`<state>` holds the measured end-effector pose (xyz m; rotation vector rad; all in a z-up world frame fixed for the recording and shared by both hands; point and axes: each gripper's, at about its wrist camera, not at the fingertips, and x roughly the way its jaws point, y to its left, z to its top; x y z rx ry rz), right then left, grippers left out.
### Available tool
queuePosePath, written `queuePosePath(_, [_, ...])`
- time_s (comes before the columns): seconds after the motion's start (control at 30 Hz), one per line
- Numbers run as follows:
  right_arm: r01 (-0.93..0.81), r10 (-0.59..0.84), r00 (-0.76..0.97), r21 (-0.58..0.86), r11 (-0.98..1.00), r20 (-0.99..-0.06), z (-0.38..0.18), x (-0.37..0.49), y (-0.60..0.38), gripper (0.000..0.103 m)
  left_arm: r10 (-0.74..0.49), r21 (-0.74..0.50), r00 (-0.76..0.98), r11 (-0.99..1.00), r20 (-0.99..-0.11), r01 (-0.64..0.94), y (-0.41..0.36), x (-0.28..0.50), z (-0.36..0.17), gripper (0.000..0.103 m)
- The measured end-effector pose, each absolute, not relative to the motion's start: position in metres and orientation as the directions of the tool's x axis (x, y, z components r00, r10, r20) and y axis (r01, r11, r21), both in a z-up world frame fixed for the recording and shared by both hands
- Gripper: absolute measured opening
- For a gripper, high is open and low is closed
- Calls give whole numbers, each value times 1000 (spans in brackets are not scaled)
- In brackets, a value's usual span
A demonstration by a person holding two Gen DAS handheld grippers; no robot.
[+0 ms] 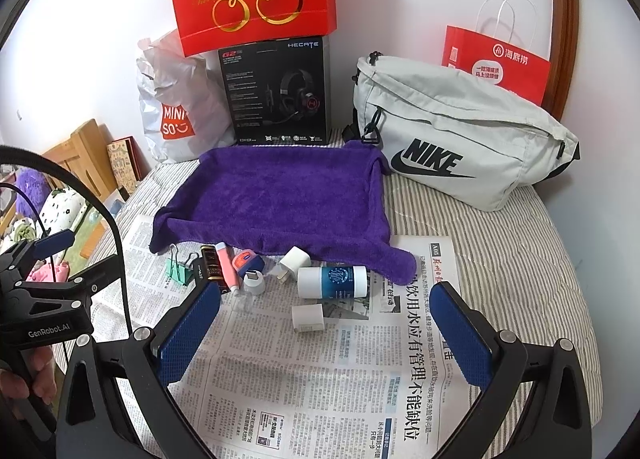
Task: Organize rigid objects
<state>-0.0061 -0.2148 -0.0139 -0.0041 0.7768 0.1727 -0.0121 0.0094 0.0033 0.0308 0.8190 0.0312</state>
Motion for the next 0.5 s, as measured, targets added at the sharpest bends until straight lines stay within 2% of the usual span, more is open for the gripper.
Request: queuePosePath(0.5, [-155,150,697,57,986,-701,-16,-5,-215,103,46,47,681,999,-730,-17,9,-13,3,103])
